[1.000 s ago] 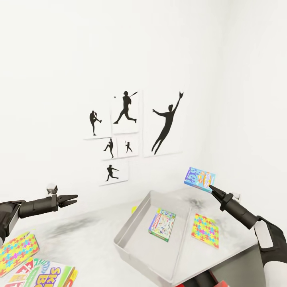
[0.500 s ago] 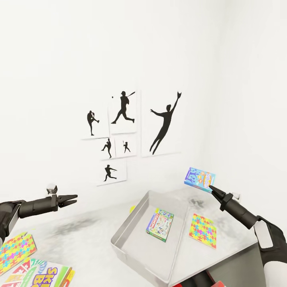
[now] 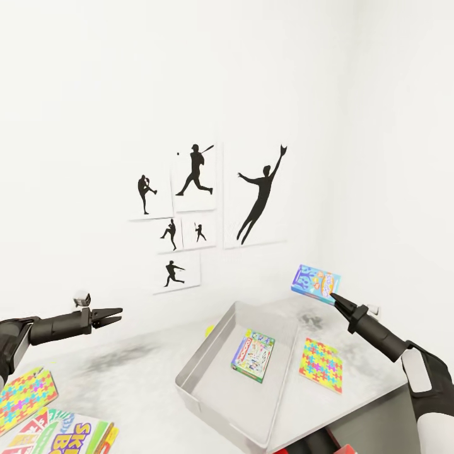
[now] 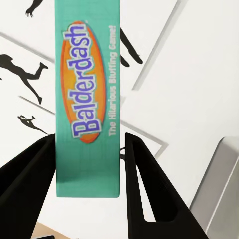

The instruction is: Put all the toys in the child's room - the three board games (two on the bed and one on the table), the two jigsaw puzzles on the table, and the tennis ball on the table - inside the toy box on the table in the child's room.

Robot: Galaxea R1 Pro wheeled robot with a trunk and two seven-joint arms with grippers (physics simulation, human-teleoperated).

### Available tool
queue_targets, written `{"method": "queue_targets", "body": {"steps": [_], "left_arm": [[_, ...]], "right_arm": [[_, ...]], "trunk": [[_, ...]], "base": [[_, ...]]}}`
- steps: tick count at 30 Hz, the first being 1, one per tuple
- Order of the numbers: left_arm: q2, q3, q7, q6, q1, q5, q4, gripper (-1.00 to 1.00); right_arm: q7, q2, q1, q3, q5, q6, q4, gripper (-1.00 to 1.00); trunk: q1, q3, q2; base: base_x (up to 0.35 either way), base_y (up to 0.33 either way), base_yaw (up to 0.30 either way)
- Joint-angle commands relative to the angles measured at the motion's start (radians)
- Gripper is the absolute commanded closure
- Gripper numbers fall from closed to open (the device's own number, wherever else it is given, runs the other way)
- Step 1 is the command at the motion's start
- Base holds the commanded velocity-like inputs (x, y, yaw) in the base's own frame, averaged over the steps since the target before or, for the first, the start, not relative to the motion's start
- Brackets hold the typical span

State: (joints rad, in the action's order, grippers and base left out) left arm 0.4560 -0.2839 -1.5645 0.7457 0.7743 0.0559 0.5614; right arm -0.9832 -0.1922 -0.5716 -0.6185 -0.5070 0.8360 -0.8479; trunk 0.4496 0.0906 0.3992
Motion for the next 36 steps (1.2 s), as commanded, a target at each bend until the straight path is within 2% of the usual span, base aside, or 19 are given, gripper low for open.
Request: {"method": "queue_targets", "body": {"steps": [1, 8, 12, 14, 17, 19, 27, 29, 31, 36], "left_arm": [[0.0, -0.002, -0.006, 0.011, 0.0, 0.006, 0.0, -1.0], [0.0, -0.002, -0.006, 0.011, 0.0, 0.006, 0.0, -1.0], [0.0, -0.003, -0.006, 0.011, 0.0, 0.007, 0.0, -1.0], [0.0, -0.003, -0.006, 0.011, 0.0, 0.007, 0.0, -1.0], [0.0, -0.003, -0.006, 0.011, 0.0, 0.007, 0.0, -1.0], [0.0, -0.003, -0.006, 0.011, 0.0, 0.007, 0.0, -1.0], [0.0, -0.002, -0.006, 0.011, 0.0, 0.005, 0.0, -1.0], [-0.001, 0.0, -0.006, 0.011, 0.0, 0.003, 0.0, -1.0], [-0.001, 0.001, -0.006, 0.011, 0.0, 0.003, 0.0, -1.0], [-0.001, 0.002, -0.006, 0.011, 0.0, 0.002, 0.0, -1.0]], "right_arm": [[-0.002, 0.0, -0.001, -0.001, -0.001, 0.005, 0.0, 1.0], [0.031, 0.009, -0.001, 0.004, -0.001, 0.006, 0.0, 1.0], [0.04, 0.011, -0.001, 0.022, -0.001, 0.009, 0.0, 1.0], [0.051, 0.013, -0.001, 0.058, 0.001, 0.012, 0.0, 1.0], [0.128, 0.014, -0.001, 0.154, -0.007, 0.016, 0.002, 1.0], [0.168, 0.015, -0.002, 0.18, -0.011, 0.019, 0.002, 1.0], [0.21, 0.019, -0.001, 0.206, -0.023, 0.038, 0.004, 1.0], [0.212, 0.03, -0.001, 0.208, -0.041, 0.045, 0.006, 1.0], [0.214, 0.055, -0.001, 0.208, -0.072, 0.071, 0.005, 1.0], [0.216, 0.098, -0.001, 0.211, -0.1, 0.114, -0.004, 1.0]], "trunk": [[0.0, 0.0, 0.001], [0.0, 0.0, 0.001], [0.0, 0.0, 0.001], [0.0, 0.0, 0.001], [0.0, 0.0, 0.001], [0.0, 0.0, 0.001], [0.0, 0.0, 0.001], [0.0, 0.0, 0.001], [0.0, 0.0, 0.001], [0.0, 0.0, 0.001]], "base": [[0.0, 0.0, 0.0], [0.0, 0.0, 0.0], [0.0, 0.0, 0.0], [0.0, 0.0, 0.0], [0.0, 0.0, 0.0], [0.0, 0.0, 0.0], [0.0, 0.0, 0.0], [0.0, 0.0, 0.0], [0.0, 0.0, 0.0], [0.0, 0.0, 0.0]]}}
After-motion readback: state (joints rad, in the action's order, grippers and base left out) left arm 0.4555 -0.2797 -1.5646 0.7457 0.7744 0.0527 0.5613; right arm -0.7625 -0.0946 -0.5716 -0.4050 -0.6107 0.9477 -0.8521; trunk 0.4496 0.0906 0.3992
